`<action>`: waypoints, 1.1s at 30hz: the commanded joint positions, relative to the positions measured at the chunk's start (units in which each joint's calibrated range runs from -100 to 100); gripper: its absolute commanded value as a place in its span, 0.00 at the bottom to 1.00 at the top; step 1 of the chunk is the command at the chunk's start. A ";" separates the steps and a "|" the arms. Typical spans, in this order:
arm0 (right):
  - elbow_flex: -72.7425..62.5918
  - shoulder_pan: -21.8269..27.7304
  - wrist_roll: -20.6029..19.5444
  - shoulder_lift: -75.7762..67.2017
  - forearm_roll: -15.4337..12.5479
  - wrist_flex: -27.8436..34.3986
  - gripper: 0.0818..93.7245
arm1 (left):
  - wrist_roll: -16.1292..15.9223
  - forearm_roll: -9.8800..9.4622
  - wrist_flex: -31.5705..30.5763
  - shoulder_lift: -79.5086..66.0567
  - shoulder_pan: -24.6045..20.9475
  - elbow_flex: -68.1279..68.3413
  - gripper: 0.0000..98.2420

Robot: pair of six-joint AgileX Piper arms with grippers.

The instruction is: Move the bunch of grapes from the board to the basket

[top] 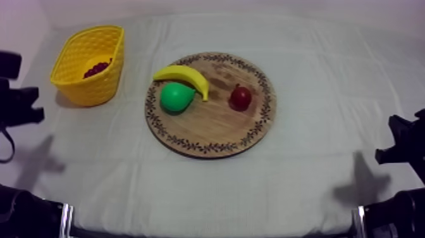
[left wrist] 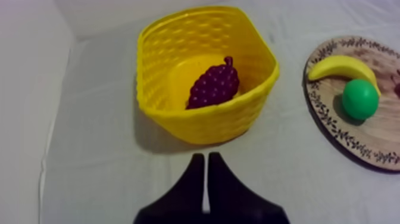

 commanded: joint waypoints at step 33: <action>-0.04 0.02 -0.02 0.00 -0.02 0.00 0.00 | 16.66 -5.31 -2.02 -32.68 4.69 18.59 0.00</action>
